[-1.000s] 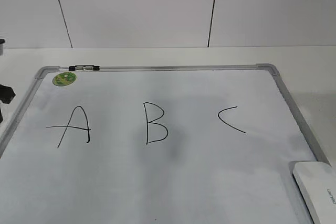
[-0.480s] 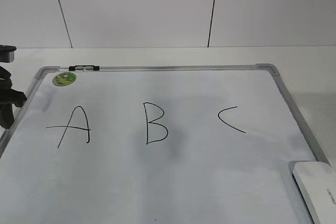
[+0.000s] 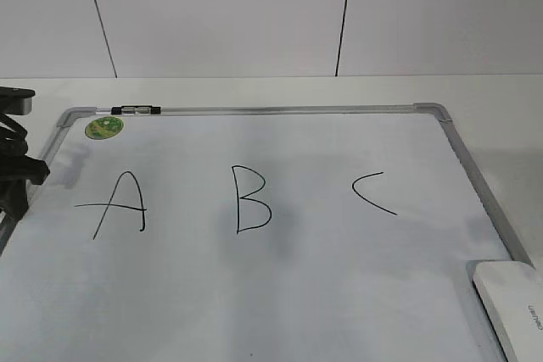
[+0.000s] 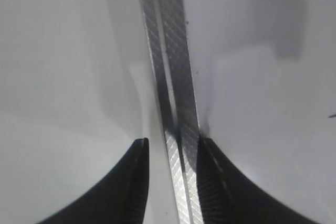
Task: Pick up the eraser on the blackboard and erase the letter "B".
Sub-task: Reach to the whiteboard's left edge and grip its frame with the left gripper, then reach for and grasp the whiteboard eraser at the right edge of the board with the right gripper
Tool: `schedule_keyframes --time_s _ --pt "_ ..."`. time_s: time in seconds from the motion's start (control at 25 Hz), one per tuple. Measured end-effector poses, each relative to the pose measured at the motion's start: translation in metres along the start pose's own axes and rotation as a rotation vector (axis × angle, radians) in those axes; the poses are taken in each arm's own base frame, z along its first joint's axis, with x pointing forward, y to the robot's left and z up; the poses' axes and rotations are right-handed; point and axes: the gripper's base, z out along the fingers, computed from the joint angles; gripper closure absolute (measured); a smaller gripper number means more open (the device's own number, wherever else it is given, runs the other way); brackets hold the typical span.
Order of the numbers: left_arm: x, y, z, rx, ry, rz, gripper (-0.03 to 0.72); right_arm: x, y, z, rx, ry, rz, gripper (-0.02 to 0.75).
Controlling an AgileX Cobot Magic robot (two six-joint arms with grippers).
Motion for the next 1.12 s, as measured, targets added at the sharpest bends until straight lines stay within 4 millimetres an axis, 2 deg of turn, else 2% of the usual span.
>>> schedule_keyframes --time_s 0.24,0.44,0.56,0.88,1.12 --pt "-0.001 0.0 0.001 0.0 0.0 0.0 0.47 0.0 0.0 0.0 0.0 0.0 0.0 0.267" --pt "-0.001 0.0 0.001 0.0 0.0 0.0 0.561 0.0 0.0 0.0 0.0 0.0 0.0 0.267" --pt "-0.001 0.0 0.001 0.0 0.0 0.001 0.581 0.0 0.0 0.0 0.0 0.0 0.0 0.267" --pt "-0.001 0.0 0.001 0.0 -0.004 0.003 0.608 -0.001 0.0 0.001 0.0 0.002 0.027 0.188" --pt "-0.001 0.0 0.001 0.001 -0.006 -0.004 0.636 -0.008 0.0 0.012 0.006 0.064 0.038 0.174"
